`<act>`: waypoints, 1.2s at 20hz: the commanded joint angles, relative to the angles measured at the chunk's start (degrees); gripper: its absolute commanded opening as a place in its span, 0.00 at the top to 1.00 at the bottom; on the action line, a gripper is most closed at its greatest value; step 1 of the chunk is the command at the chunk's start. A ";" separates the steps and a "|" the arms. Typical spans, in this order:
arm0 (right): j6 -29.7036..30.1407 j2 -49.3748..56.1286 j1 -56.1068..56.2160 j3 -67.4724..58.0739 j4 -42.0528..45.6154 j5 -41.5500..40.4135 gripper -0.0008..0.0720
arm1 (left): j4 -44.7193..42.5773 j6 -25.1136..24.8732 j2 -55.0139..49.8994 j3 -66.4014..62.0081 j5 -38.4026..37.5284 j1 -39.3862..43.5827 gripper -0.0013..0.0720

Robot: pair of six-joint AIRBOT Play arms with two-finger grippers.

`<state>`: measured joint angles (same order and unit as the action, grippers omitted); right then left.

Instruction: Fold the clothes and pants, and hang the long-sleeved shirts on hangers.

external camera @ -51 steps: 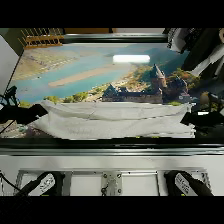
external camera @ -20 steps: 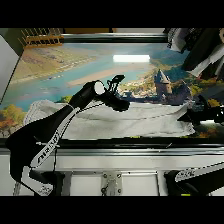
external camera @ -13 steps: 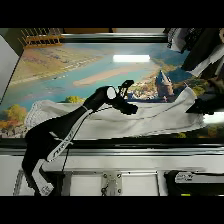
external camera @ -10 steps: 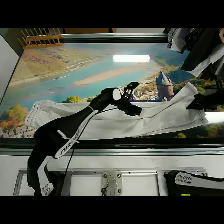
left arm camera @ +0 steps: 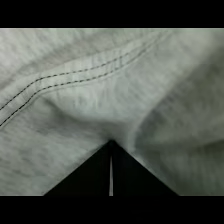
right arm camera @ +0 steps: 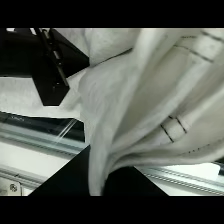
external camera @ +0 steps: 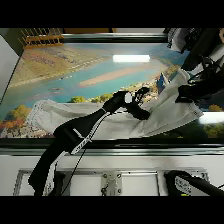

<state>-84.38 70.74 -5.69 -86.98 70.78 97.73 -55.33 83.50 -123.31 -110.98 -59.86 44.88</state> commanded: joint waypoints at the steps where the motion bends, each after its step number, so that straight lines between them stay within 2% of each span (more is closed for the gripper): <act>1: -5.31 -0.66 7.17 -0.66 0.63 -0.52 0.95 | 0.00 0.15 -0.72 -0.96 -1.60 -0.02 0.95; 3: -6.88 -0.66 10.21 -0.66 0.63 -1.90 0.95 | -0.04 2.38 -0.68 -2.80 -3.98 -1.36 0.95; 6: -10.60 -0.39 14.38 -0.66 0.59 -3.48 0.95 | -0.13 2.89 0.26 -5.68 -8.04 -5.16 0.95; 9: -12.76 0.42 18.38 -0.66 0.57 -4.59 0.95 | -0.57 2.86 6.16 -0.50 -6.91 -10.38 0.95; 14: -18.23 3.82 25.99 -0.66 -1.99 -10.93 0.95 | -0.66 0.20 18.27 10.62 -6.56 -23.02 0.95; 19: -25.59 12.02 36.44 -0.66 -2.47 -20.79 0.95 | -0.59 -1.14 28.85 19.74 -6.69 -36.76 0.94; 24: -27.56 22.03 45.75 -0.66 -3.30 -32.11 0.92 | -0.59 -3.63 37.57 29.68 -6.62 -46.21 0.94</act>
<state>-109.84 87.70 35.11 -87.59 68.29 73.69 -55.94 81.28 -90.52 -86.67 -66.61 3.90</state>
